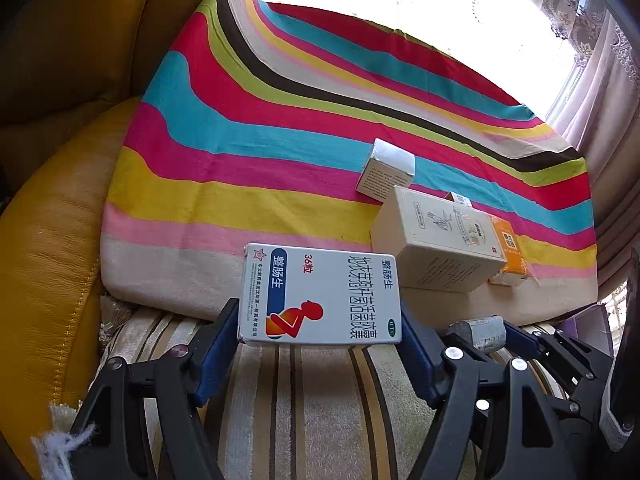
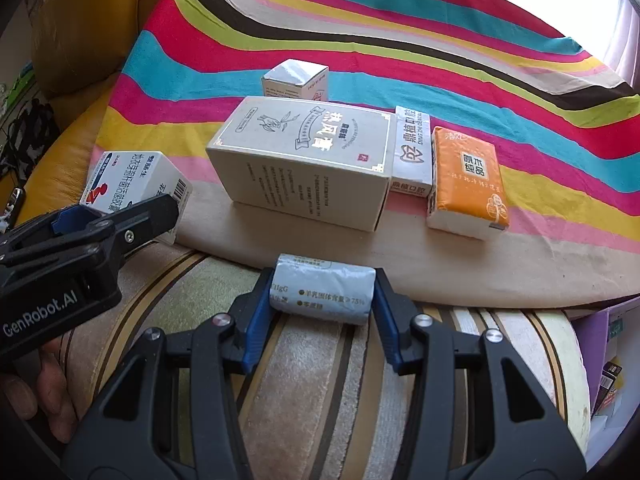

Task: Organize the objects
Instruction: 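Grasp the white box with red figure with the left tool while the right tool grasps the silver foil box, then lift and carry both held boxes over the purple box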

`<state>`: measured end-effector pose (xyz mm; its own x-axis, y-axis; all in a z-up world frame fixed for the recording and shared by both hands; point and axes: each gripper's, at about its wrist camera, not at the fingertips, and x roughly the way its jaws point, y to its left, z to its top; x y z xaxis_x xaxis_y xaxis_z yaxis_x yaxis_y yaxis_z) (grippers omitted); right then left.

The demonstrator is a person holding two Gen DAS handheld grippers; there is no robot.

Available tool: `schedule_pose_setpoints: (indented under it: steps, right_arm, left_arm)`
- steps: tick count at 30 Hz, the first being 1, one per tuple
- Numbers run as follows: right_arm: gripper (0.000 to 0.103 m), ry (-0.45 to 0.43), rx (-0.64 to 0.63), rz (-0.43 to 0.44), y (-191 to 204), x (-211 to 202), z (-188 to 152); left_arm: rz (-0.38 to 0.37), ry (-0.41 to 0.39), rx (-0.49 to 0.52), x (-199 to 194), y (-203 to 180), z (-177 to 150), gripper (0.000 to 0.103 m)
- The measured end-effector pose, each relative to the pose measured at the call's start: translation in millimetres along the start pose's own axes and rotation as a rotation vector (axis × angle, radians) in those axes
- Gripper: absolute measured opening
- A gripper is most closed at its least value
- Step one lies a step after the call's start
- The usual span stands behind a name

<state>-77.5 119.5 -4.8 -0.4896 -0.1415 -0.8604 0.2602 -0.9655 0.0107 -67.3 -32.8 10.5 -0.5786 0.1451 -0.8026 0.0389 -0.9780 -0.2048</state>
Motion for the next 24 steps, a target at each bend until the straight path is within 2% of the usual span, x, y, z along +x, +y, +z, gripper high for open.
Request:
schedule_pose_setpoints:
  steps: [13,24]
  right_arm:
    - [0.051,-0.048,0.049,0.010,-20,-24,-17]
    - [0.051,-0.094,0.135,0.020,-55,-48,-35]
  left_arm:
    - [-0.013,-0.029,0.024,-15,-22,-16,0.074]
    - [-0.048,-0.032,0.092,-18,-60,-29,0.074]
